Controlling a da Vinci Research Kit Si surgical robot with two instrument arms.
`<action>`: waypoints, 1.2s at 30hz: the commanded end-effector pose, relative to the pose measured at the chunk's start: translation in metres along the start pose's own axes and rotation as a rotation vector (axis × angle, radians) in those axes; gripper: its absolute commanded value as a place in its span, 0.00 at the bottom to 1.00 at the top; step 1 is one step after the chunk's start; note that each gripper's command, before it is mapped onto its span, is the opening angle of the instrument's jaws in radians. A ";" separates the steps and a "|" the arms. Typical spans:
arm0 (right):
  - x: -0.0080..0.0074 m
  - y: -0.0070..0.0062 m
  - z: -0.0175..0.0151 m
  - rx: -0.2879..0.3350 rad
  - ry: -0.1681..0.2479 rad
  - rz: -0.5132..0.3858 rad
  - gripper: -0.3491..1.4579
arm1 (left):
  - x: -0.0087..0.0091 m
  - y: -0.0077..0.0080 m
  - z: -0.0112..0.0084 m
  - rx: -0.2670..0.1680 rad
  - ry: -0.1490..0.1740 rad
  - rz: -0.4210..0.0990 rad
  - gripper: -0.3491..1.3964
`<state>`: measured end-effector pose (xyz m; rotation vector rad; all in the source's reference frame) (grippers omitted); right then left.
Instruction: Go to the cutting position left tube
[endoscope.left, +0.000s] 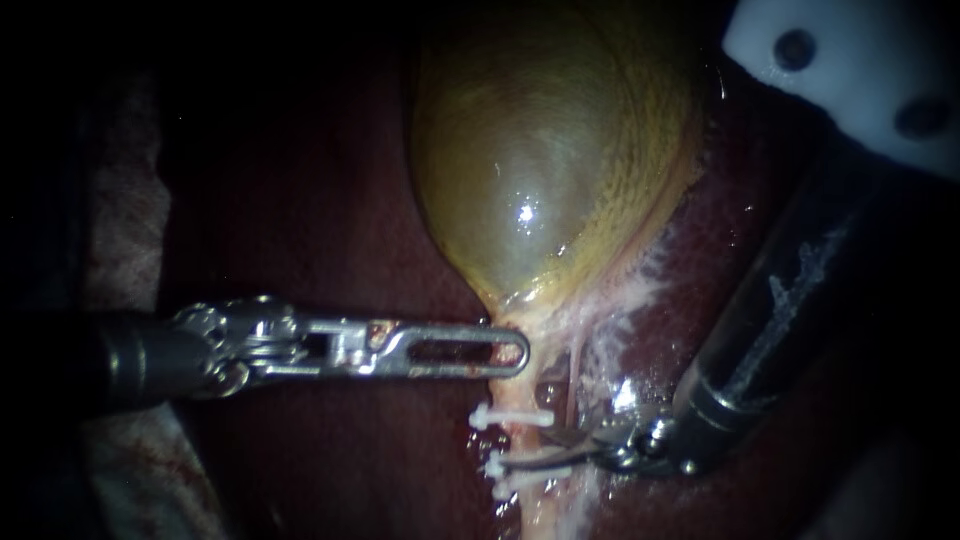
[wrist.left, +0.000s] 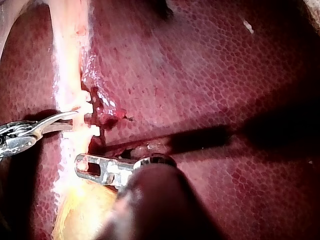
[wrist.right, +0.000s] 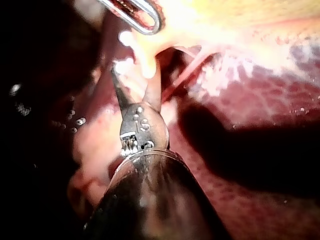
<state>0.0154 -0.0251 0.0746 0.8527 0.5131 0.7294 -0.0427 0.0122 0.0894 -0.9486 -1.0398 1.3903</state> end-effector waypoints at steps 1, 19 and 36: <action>0.0001 0.0001 0.0001 -0.002 -0.002 0.000 0.88 | 0.0000 0.0000 0.0000 0.000 0.000 0.000 0.00; 0.0009 0.0015 0.0023 0.011 -0.015 0.005 0.85 | 0.0000 0.0001 0.0000 0.000 0.000 0.000 0.00; 0.0015 0.0009 0.0031 0.044 -0.028 0.003 0.82 | 0.0000 0.0001 0.0000 0.000 0.000 -0.001 0.00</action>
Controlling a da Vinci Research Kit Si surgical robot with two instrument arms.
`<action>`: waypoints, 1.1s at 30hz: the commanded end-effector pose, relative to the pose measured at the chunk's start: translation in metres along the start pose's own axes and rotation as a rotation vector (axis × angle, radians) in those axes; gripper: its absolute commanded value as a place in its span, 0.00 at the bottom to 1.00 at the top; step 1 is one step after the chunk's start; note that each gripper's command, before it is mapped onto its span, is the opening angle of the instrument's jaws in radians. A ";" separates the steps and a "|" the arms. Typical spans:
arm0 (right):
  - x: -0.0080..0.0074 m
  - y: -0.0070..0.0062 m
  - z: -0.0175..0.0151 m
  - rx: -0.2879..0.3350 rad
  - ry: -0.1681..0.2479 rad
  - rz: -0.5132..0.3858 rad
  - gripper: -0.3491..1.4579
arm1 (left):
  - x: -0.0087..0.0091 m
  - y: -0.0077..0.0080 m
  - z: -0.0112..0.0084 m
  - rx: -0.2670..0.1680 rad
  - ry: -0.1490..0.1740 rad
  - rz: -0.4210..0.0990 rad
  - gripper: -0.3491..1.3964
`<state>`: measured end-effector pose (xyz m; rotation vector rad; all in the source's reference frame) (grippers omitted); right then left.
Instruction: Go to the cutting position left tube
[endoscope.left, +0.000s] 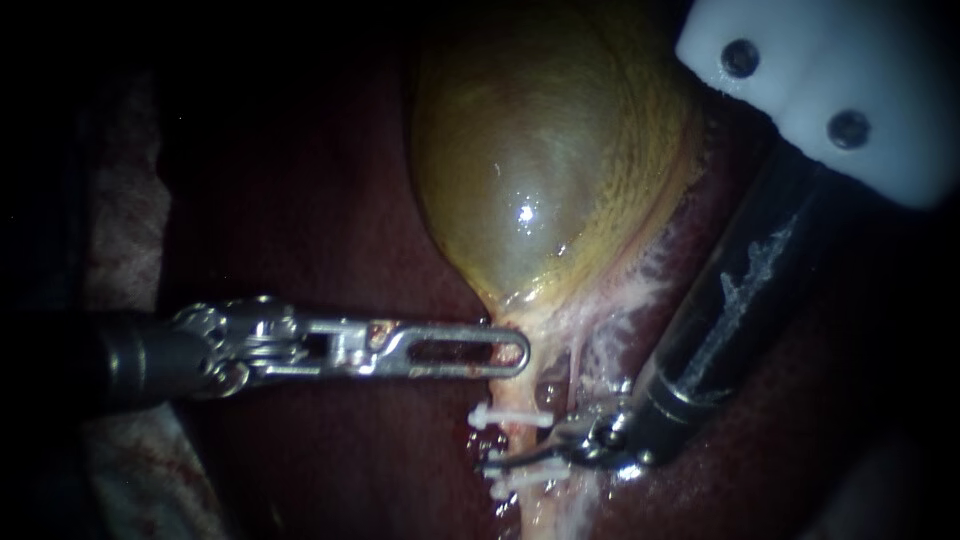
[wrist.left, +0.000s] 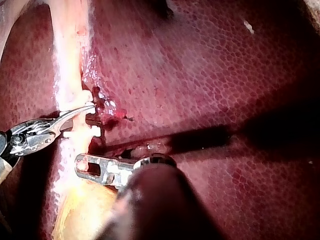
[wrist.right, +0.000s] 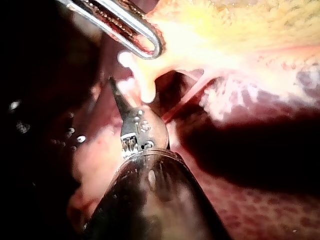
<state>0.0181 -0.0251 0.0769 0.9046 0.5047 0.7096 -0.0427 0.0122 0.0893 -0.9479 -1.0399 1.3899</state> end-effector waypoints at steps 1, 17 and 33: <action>0.0000 0.0000 0.0000 -0.001 0.001 0.001 0.82 | 0.0000 0.0000 0.0000 0.000 0.000 0.000 0.00; 0.0002 0.0004 -0.0004 0.005 0.012 -0.001 0.81 | 0.0000 0.0000 0.0000 0.000 0.001 0.000 0.00; 0.0001 0.0006 -0.0004 0.005 0.012 0.004 0.81 | 0.0000 0.0000 0.0000 0.000 0.001 0.000 0.00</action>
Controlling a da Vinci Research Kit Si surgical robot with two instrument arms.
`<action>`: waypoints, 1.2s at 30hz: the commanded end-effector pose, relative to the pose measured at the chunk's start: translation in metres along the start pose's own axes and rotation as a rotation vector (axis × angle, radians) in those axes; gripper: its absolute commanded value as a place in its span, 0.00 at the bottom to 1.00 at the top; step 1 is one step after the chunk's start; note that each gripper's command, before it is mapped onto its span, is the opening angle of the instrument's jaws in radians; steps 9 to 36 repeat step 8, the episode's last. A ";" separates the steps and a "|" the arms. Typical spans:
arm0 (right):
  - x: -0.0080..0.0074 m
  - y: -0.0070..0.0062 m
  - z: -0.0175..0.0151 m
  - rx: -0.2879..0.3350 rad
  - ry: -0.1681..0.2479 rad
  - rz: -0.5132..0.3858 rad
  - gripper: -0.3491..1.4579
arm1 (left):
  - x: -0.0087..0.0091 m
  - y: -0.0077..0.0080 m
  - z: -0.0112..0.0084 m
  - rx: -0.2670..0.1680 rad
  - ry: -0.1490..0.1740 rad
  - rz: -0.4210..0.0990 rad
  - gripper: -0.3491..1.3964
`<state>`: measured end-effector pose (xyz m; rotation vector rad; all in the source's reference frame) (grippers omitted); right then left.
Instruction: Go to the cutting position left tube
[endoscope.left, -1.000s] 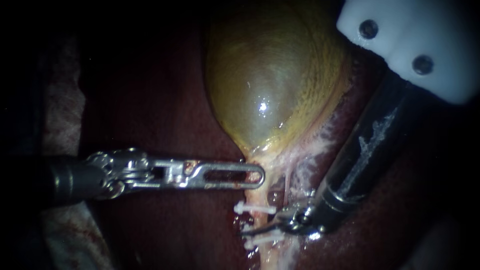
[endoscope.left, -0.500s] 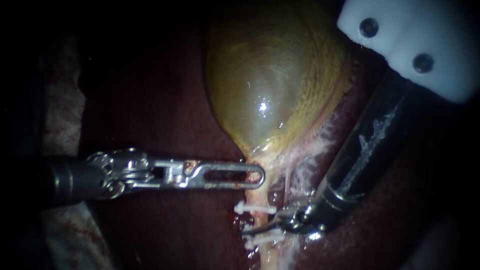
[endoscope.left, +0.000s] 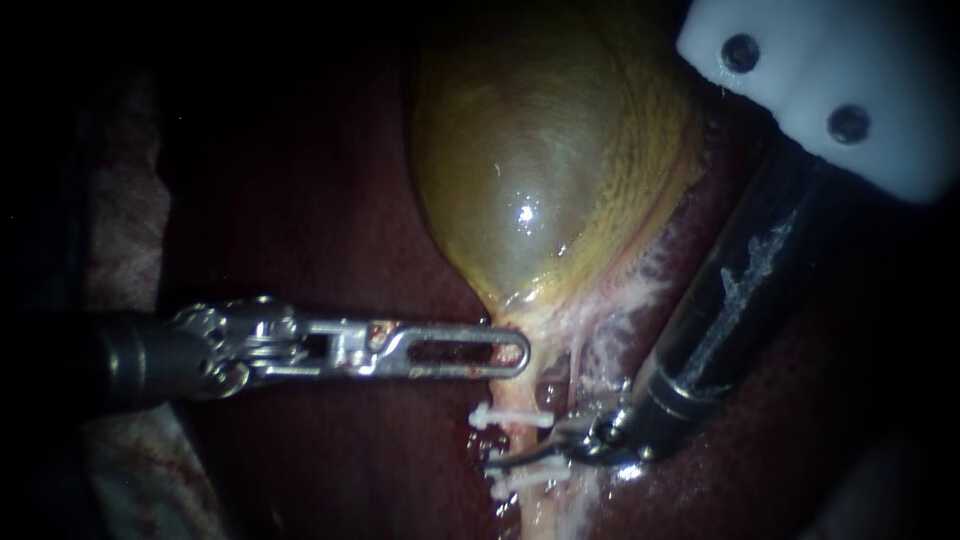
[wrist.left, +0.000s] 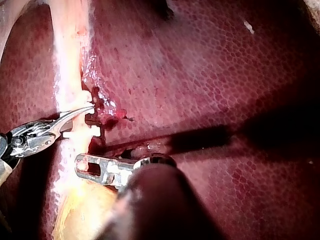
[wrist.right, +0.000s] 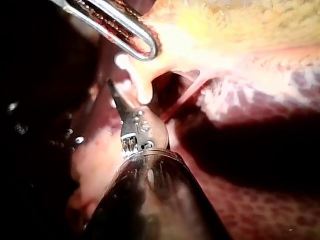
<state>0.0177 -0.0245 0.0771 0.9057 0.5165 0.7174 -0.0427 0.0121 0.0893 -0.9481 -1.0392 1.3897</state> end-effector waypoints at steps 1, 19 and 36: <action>0.0000 0.0000 0.0000 0.000 0.000 0.001 0.81 | 0.0000 0.0000 0.0000 0.000 0.000 0.000 0.00; 0.0000 0.0001 0.0001 0.000 0.000 0.001 0.81 | 0.0000 0.0000 0.0000 0.000 0.000 0.000 0.00; 0.0000 0.0001 0.0001 0.000 0.000 0.001 0.81 | 0.0000 0.0000 0.0000 0.000 0.000 0.000 0.00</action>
